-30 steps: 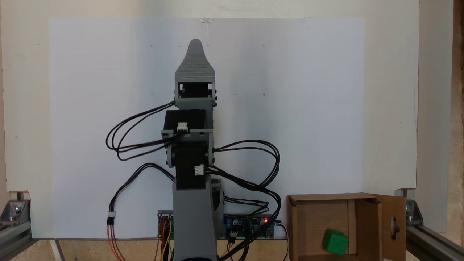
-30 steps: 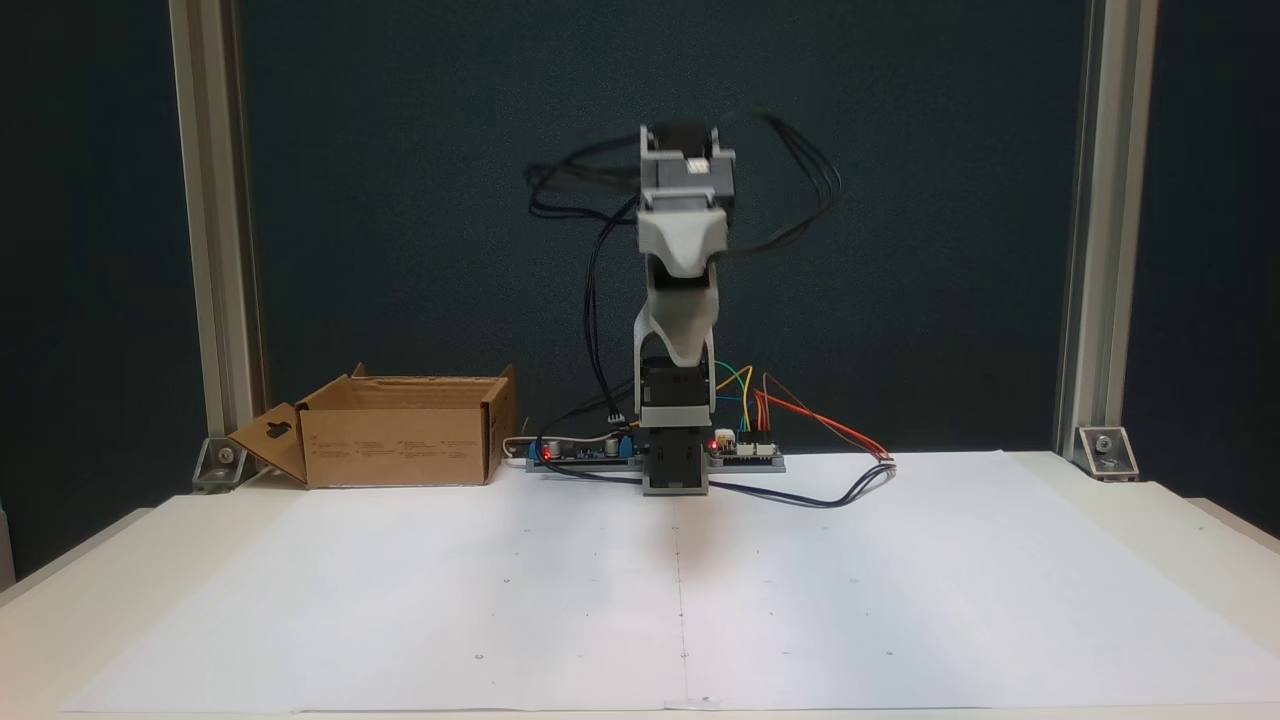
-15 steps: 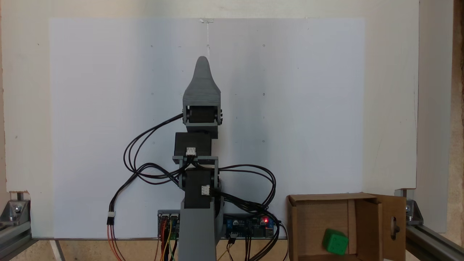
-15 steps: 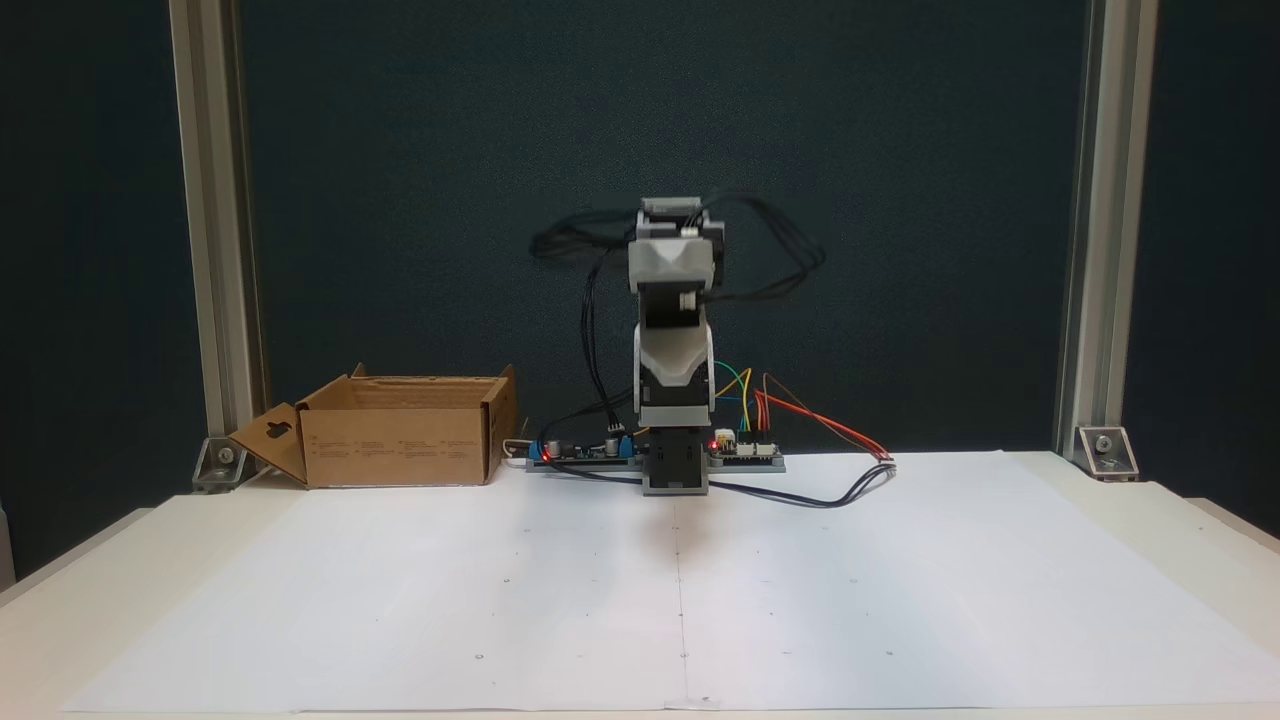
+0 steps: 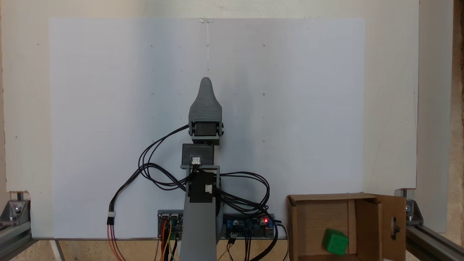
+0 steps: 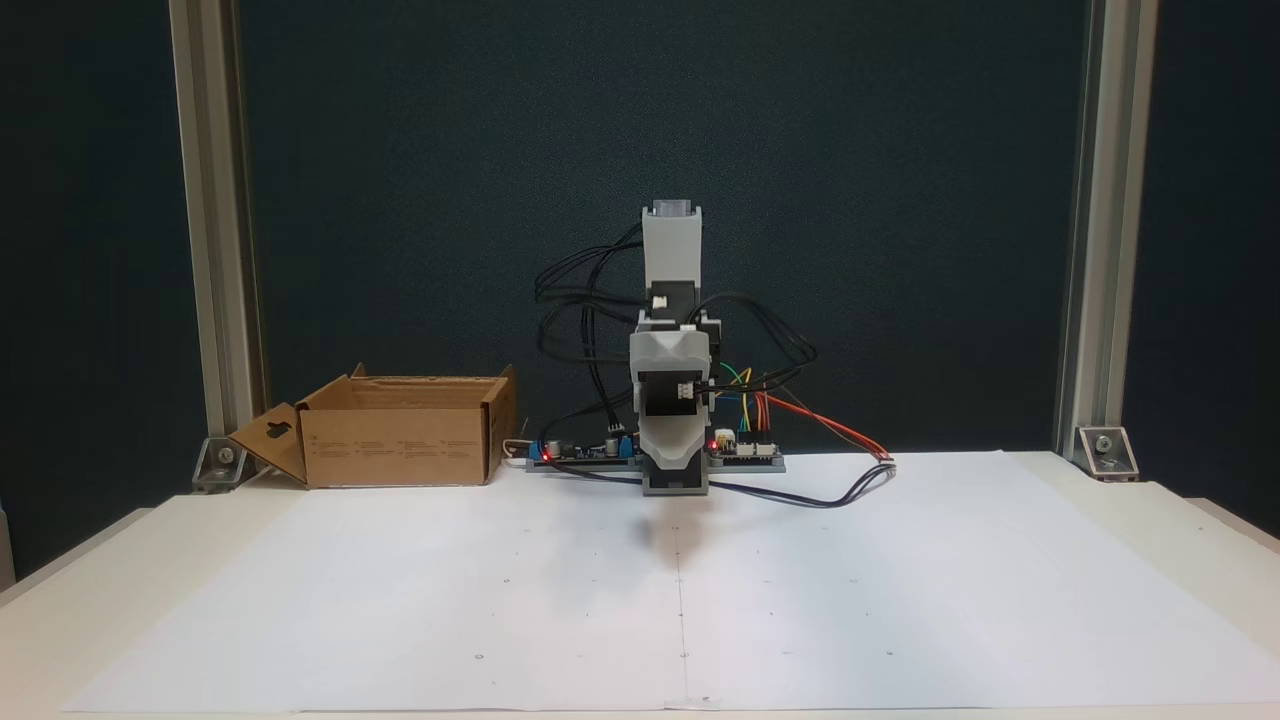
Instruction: Grasp a green dice and put it in the bin.
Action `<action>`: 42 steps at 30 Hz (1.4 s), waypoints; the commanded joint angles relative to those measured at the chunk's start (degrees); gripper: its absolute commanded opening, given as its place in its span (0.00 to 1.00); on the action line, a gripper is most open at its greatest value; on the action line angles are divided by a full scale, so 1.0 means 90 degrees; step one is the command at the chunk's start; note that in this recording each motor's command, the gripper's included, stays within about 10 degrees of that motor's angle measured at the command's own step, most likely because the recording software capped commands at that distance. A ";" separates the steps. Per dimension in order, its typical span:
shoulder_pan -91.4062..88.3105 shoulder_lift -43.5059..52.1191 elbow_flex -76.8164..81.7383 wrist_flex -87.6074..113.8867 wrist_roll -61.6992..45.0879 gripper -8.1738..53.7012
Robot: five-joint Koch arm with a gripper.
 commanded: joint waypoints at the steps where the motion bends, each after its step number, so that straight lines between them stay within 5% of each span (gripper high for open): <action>1: 0.0039 0.0723 0.0039 -0.1062 0.0156 0.84; 16: 0.0449 0.0713 0.1650 -0.4209 0.0049 0.84; 42: 0.0381 0.0664 0.1924 -0.3945 0.0049 0.85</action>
